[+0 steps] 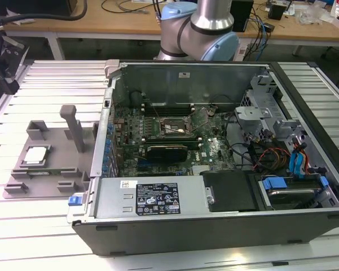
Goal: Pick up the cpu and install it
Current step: 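Reach for the cpu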
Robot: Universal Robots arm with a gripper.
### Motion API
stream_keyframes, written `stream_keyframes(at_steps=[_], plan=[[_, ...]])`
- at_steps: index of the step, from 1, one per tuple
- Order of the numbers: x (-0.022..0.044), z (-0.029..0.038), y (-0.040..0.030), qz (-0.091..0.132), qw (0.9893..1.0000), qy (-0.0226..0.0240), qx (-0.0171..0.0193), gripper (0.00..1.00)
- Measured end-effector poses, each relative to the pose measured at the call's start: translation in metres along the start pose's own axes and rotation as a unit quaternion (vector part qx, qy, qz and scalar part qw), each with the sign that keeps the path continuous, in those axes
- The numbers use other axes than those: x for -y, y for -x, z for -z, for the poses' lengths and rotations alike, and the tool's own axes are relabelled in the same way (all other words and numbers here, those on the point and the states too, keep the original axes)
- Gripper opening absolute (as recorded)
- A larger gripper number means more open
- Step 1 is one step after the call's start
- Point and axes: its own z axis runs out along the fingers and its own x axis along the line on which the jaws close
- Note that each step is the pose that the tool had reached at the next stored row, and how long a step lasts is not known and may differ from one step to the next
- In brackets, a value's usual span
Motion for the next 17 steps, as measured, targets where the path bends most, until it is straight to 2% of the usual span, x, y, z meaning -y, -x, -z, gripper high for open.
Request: stream_keyframes(at_steps=[8, 17], plan=[[0.0012, -0.0005, -0.0159, 0.000, 1.0000, 0.0000, 0.0000, 0.11], [0.0014, -0.0007, -0.0194, 0.000, 1.0000, 0.0000, 0.0000, 0.11]])
